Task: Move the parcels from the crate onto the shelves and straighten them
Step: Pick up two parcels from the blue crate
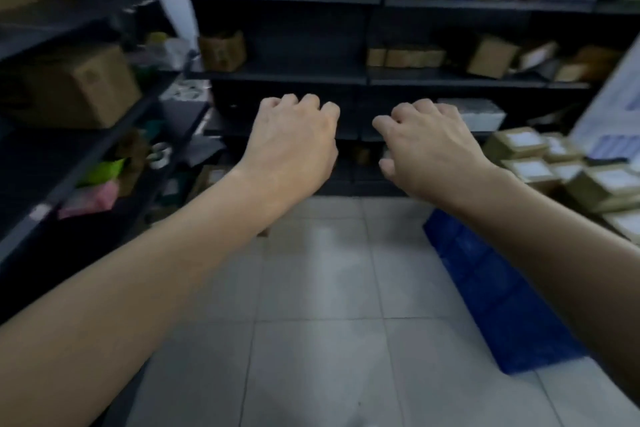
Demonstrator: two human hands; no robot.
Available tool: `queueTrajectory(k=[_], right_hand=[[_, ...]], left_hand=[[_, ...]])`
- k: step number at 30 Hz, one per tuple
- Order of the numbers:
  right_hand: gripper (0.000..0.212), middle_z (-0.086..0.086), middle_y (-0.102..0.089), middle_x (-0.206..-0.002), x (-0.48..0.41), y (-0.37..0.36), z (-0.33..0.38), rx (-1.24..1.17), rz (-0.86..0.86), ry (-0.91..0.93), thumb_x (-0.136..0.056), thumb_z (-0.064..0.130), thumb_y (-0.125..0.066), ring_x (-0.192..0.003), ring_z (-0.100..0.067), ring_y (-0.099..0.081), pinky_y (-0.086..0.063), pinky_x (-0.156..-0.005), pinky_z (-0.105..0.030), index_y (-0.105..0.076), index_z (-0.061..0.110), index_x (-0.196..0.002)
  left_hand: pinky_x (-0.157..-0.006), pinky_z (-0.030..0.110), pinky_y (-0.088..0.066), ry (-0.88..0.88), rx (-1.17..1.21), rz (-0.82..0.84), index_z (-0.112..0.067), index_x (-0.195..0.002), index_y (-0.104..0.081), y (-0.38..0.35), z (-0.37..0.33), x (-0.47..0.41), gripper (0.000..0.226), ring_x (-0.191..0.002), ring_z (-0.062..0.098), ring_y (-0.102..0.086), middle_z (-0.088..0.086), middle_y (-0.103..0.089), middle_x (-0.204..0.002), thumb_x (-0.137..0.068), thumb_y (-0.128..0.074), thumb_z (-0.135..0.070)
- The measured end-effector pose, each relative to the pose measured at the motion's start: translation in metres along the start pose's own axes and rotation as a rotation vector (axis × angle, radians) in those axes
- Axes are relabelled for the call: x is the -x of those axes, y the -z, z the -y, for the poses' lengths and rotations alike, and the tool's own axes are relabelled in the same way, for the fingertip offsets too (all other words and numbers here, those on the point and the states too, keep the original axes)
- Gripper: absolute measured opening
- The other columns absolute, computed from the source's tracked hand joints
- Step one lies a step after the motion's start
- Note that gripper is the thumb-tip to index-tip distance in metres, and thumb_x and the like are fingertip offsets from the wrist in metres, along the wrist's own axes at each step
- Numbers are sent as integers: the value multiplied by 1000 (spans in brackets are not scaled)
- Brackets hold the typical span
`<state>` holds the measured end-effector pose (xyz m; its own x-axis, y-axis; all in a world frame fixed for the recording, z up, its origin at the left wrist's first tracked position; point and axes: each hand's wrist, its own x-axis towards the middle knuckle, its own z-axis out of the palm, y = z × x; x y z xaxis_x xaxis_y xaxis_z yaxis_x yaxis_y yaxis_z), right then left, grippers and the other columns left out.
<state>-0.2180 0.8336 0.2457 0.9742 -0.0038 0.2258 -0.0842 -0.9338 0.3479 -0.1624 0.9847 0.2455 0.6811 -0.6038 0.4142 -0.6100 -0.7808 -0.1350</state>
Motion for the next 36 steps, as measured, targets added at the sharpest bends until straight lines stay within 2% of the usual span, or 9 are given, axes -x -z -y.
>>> queueTrajectory(k=[6,11,16,19,25,29,33,36], right_hand=[[37,-11,-52,-125,13,-51,-148,52,114,-262,-93,32,-53,-119,-33,-46,-36,-96,-42,-49,14,-125],[42,-13,-54,-125,44,-81,-261,68,212,-525,-91,33,-55,-118,-35,-47,-37,-97,-44,-51,15,-128],[40,-13,-56,-124,70,-117,-338,84,251,-709,-92,30,-53,-117,-34,-49,-37,-97,-44,-52,12,-128],[40,-14,-57,-125,69,-144,-375,76,261,-782,-92,27,-50,-118,-34,-50,-39,-96,-44,-52,11,-129],[42,-15,-58,-123,37,-213,-451,58,300,-874,-91,24,-53,-114,-34,-52,-41,-93,-44,-51,11,-131],[43,-14,-56,-127,2,-272,-508,-22,367,-926,-92,28,-52,-117,-33,-50,-42,-92,-43,-50,13,-132],[43,-14,-56,-126,-16,-327,-553,-86,413,-978,-93,32,-50,-116,-33,-49,-43,-90,-43,-49,13,-132],[42,-13,-55,-129,-28,-367,-582,-120,461,-959,-94,32,-50,-117,-32,-50,-42,-94,-43,-49,13,-132]], left_hand=[[-88,41,-41,-221,155,-2,-14,-126,-50,-37,-131,-121,35,-108,28,-54,9,-58,-119,-95,-45,-31],[-76,36,-37,-426,257,9,-14,-121,-54,-58,-237,-194,32,-102,27,-55,7,-59,-114,-96,-45,-31],[-78,36,-38,-581,399,84,-13,-118,-55,-88,-319,-259,32,-105,27,-55,7,-58,-116,-94,-48,-32],[-74,33,-37,-648,453,142,-11,-116,-57,-119,-359,-299,31,-104,27,-55,8,-59,-114,-94,-50,-30],[-72,31,-36,-663,523,276,-11,-116,-58,-199,-411,-393,30,-103,25,-55,7,-60,-115,-92,-51,-27],[-78,35,-44,-629,525,385,-11,-112,-59,-259,-444,-473,26,-101,24,-56,7,-61,-112,-91,-51,-25],[-71,33,-42,-594,523,452,-11,-109,-60,-310,-481,-531,23,-96,24,-57,7,-63,-110,-91,-51,-23],[-79,36,-48,-619,487,561,-10,-114,-59,-346,-509,-554,28,-98,24,-58,7,-63,-111,-90,-53,-22]])
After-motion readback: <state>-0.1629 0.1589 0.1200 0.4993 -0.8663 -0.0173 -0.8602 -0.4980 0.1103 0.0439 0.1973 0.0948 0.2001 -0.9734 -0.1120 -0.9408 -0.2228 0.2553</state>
